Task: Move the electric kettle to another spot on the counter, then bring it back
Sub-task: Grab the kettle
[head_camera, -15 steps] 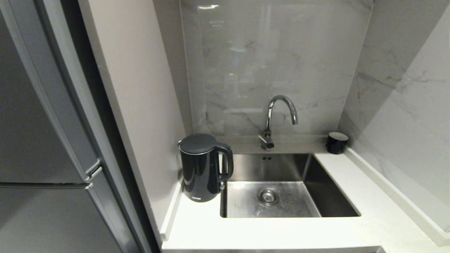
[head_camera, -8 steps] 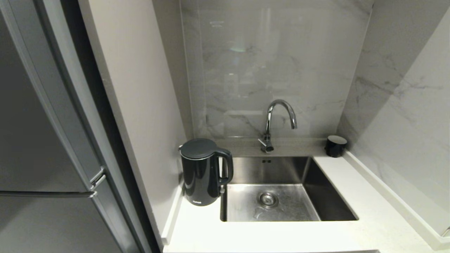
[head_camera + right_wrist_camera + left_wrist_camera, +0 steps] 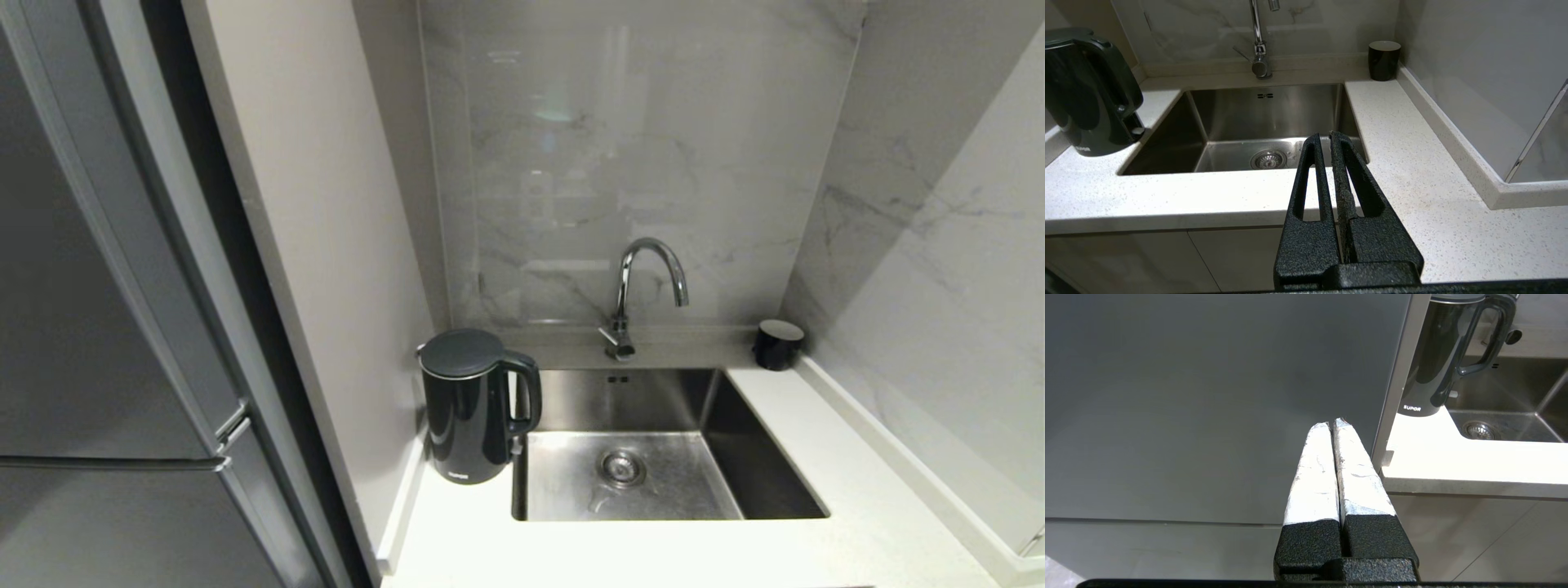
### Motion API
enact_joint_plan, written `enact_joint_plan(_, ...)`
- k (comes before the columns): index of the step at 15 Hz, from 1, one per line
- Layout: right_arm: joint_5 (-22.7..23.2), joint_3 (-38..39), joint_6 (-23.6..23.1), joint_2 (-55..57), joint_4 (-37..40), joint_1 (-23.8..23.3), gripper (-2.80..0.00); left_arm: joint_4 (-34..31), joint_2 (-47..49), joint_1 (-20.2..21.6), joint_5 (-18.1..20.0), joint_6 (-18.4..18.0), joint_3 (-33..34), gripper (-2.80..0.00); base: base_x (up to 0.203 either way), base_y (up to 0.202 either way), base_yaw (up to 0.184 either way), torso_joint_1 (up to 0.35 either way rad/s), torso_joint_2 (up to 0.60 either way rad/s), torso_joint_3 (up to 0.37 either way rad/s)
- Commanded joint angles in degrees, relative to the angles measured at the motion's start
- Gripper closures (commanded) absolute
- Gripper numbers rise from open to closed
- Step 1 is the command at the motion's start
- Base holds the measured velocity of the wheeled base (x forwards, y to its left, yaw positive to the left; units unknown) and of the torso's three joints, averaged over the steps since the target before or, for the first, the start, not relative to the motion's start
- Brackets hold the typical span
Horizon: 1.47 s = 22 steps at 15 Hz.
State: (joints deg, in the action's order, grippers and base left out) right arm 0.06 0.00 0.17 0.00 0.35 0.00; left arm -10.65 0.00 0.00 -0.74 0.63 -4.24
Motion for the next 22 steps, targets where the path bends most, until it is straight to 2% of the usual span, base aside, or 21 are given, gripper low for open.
enact_joint_plan(1,0.03,0.0,0.0,0.09,0.0,0.0,0.0,-0.07,0.0,0.0,-0.05,0.07,0.02,0.0,0.0,0.0,0.0,0.061,-0.13,-0.057)
enact_joint_plan(22,0.03,0.0,0.0,0.09,0.0,0.0,0.0,-0.07,0.09,0.0,-0.14,0.07,-0.06,0.0,0.0,0.0,0.0,0.004,-0.01,-0.004)
